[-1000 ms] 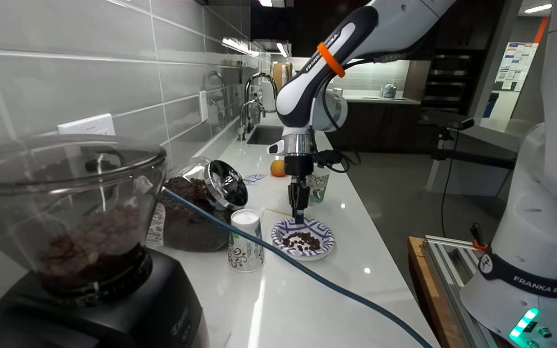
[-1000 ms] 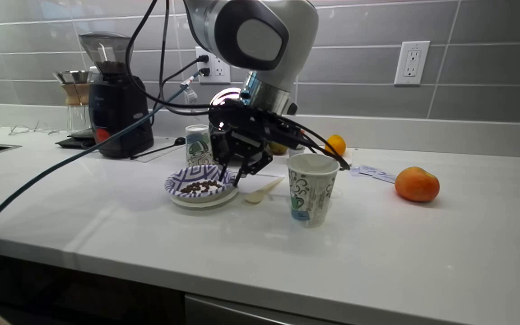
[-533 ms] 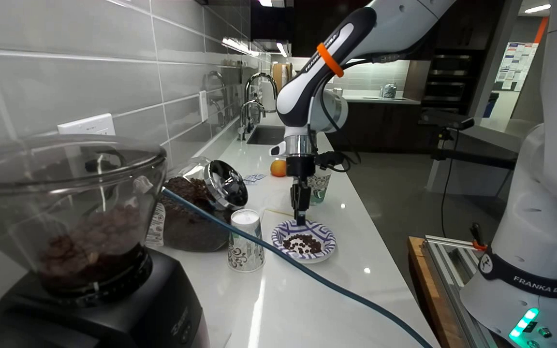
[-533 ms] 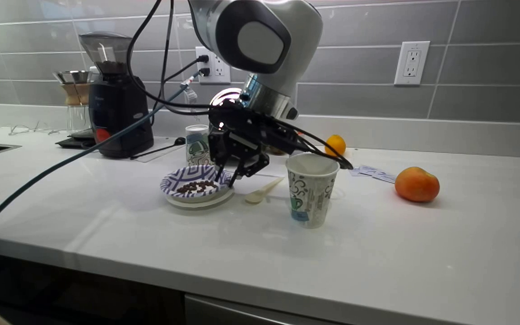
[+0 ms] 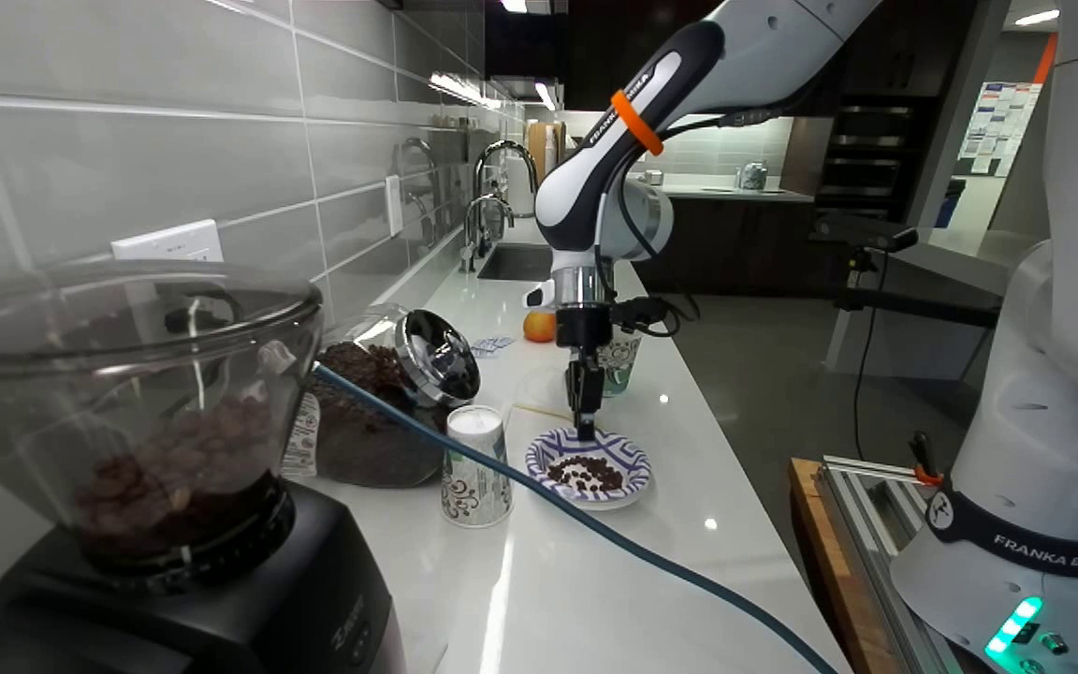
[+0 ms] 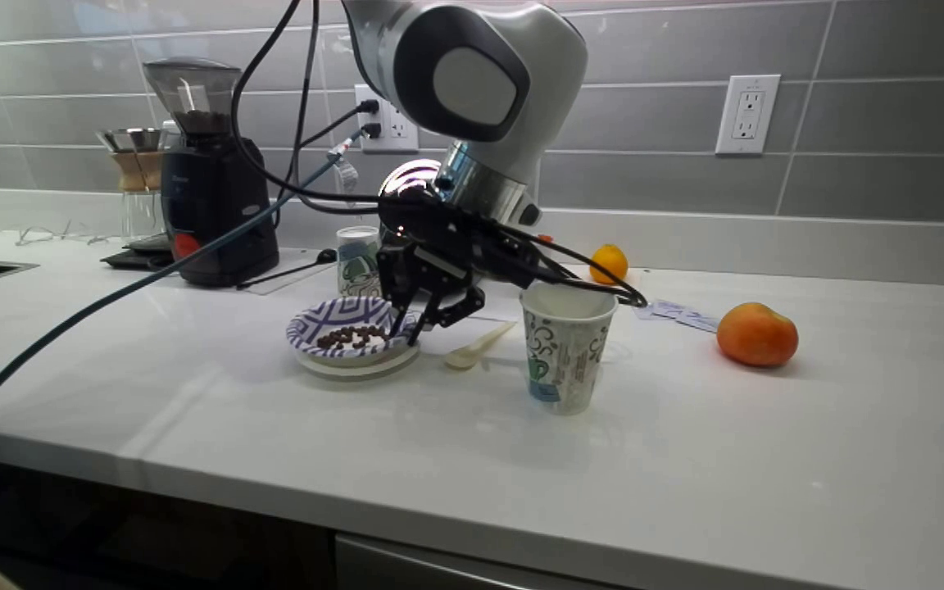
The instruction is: Pour the contents on the plate onto the other plate
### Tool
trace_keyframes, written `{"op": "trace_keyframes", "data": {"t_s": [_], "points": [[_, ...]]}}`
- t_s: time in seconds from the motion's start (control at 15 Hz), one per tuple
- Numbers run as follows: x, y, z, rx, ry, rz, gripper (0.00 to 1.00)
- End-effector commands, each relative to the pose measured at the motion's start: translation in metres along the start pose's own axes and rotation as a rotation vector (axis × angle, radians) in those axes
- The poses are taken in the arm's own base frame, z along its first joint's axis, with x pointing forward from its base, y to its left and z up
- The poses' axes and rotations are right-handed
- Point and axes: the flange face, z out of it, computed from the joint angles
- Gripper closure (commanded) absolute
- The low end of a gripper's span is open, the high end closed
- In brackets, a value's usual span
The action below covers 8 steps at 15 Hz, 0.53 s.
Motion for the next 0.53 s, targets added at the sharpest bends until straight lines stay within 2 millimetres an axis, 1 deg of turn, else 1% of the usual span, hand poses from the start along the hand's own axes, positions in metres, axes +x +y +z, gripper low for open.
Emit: {"op": "trace_keyframes", "data": {"t_s": [0.0, 0.07, 0.47], "points": [[-0.0029, 0.0005, 0.0065, 0.023, -0.012, 0.002, 0.93], [-0.0028, 0.0005, 0.0059, 0.021, -0.012, 0.002, 1.0], [-0.003, -0.0039, -0.0031, 0.013, -0.003, -0.002, 0.99]]}}
